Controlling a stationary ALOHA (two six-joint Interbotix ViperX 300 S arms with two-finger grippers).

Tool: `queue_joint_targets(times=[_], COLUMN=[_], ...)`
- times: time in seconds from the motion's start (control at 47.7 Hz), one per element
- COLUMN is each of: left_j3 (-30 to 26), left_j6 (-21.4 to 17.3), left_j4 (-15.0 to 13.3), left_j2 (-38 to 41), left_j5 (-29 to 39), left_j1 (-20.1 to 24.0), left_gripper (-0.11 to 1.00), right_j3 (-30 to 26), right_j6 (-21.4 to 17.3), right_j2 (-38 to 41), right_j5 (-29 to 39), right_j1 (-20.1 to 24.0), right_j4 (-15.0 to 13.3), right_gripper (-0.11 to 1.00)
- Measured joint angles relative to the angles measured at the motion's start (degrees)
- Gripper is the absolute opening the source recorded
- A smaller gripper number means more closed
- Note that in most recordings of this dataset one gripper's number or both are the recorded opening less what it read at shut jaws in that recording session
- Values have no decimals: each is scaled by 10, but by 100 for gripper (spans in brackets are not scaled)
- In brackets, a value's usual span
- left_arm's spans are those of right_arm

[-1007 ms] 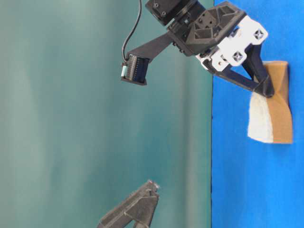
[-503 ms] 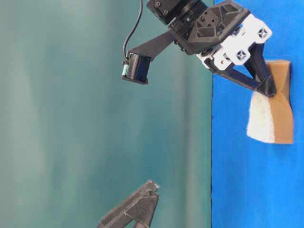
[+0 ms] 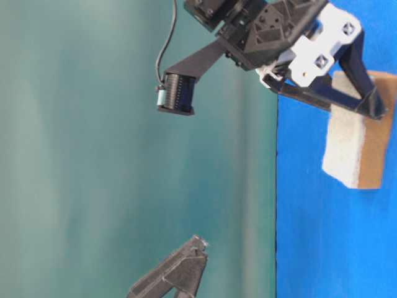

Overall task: Hand over the sponge with the left arm and wipe it with the right arm.
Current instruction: 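Lower the sponge to the table and open the right gripper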

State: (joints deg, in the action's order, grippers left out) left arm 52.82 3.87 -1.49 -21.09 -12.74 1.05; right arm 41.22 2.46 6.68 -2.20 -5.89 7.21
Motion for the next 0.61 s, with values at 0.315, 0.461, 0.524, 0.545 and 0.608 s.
queue_joint_targets(times=[0.315, 0.461, 0.524, 0.545, 0.608], left_j3=[1, 1, 1, 0, 1], left_j6=[0, 0, 0, 0, 0], left_j4=[0, 0, 0, 0, 0], left_j2=[0, 0, 0, 0, 0], left_j5=[0, 0, 0, 0, 0], left_j1=[0, 0, 0, 0, 0], left_gripper=[82, 82, 82, 82, 82], right_j3=[0, 0, 0, 0, 1], right_j6=[0, 4, 6, 5, 6], right_j2=[-56, -98, -120, -128, -146], right_j5=[14, 45, 57, 61, 67], right_j1=[3, 2, 3, 2, 3], right_j4=[0, 0, -1, -2, -4], right_gripper=[72, 72, 72, 72, 72])
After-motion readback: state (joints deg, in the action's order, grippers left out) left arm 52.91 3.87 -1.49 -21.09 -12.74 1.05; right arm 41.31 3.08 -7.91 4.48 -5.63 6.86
